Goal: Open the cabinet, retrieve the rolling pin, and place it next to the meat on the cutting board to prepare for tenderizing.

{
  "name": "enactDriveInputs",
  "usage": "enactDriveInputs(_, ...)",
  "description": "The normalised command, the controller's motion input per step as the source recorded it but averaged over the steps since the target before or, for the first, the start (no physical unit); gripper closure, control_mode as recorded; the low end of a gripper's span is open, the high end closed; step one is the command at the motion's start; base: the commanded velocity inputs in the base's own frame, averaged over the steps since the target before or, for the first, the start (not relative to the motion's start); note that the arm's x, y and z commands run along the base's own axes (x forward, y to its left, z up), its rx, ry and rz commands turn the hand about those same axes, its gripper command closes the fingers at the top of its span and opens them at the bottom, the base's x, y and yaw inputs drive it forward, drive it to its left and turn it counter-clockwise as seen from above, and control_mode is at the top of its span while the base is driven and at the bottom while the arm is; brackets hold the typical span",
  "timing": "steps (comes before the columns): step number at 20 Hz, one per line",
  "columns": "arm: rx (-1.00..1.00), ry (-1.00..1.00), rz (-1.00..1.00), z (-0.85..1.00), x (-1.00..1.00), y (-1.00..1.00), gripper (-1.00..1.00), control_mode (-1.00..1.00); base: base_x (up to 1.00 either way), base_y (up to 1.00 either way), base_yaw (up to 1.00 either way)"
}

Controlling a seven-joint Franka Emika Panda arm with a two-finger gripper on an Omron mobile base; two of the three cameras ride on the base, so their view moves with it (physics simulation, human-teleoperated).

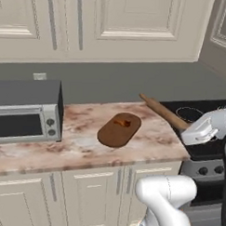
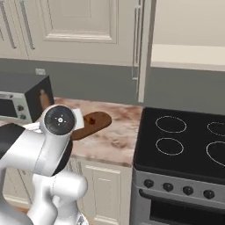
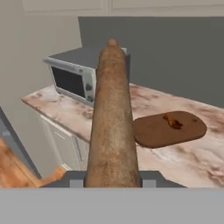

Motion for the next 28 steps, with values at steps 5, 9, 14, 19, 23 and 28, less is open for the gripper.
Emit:
enactDriveInputs(5, 0.0, 0.0, 0.0, 0.0, 0.0, 0.0, 1.0, 1.0, 0.38, 0.82, 0.0)
enactDriveInputs(9, 0.0, 0.0, 0.0, 0.0, 0.0, 0.0, 1.0, 1.0, 0.42, 0.57, 0.0)
enactDriveInputs(14, 0.0, 0.0, 0.0, 0.0, 0.0, 0.0, 1.0, 1.0, 0.72, 0.14, 0.0)
enactDriveInputs(19, 0.0, 0.0, 0.0, 0.0, 0.0, 0.0, 1.0, 1.0, 0.34, 0.01, 0.0)
enactDriveInputs(23, 0.0, 0.0, 0.0, 0.0, 0.0, 0.0, 1.0, 1.0, 0.05, 0.0, 0.0)
enactDriveInputs(28, 0.0, 0.0, 0.0, 0.0, 0.0, 0.0, 1.0, 1.0, 0.0, 0.0, 0.0)
